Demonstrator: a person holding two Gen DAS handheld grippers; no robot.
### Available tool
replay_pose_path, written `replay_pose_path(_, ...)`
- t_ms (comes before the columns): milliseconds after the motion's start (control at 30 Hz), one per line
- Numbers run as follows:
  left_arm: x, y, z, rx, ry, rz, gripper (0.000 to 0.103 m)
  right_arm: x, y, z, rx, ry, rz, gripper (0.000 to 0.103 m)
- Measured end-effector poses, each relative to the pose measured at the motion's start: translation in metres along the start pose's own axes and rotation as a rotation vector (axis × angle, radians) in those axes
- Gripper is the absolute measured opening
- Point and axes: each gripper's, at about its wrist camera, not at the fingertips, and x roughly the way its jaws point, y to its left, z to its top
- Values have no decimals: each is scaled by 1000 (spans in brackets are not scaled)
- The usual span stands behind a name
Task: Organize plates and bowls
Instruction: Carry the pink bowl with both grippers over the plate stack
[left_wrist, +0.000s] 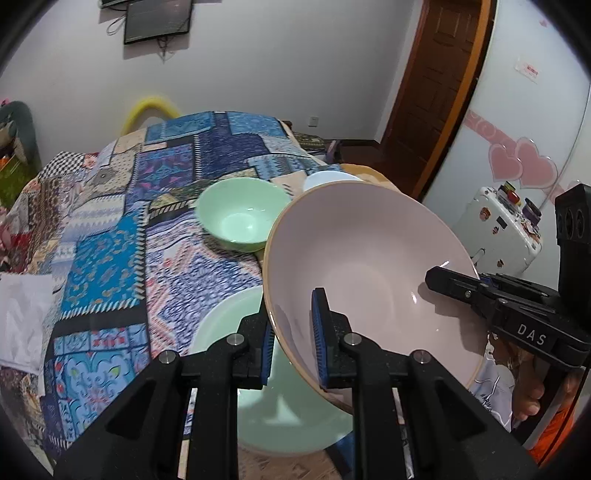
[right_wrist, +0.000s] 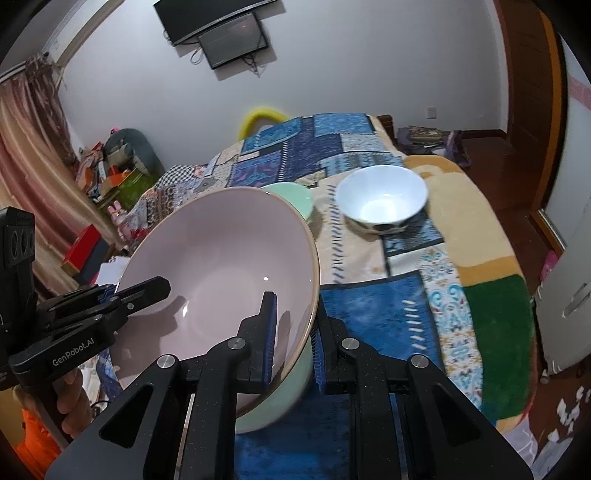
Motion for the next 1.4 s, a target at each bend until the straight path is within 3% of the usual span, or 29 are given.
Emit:
replay_pose_path(767,-64,122,-57,-164,-20,161,18,64,117,-18,-146,117,159,16)
replay_pose_path(1100,-61,174,-84,-247,28,211,18,99,153,-31,-192,198,198,16)
replay_pose_path(1400,-40,209,-107,-306,87,211,18,127,171,-41,-216,261,186,16)
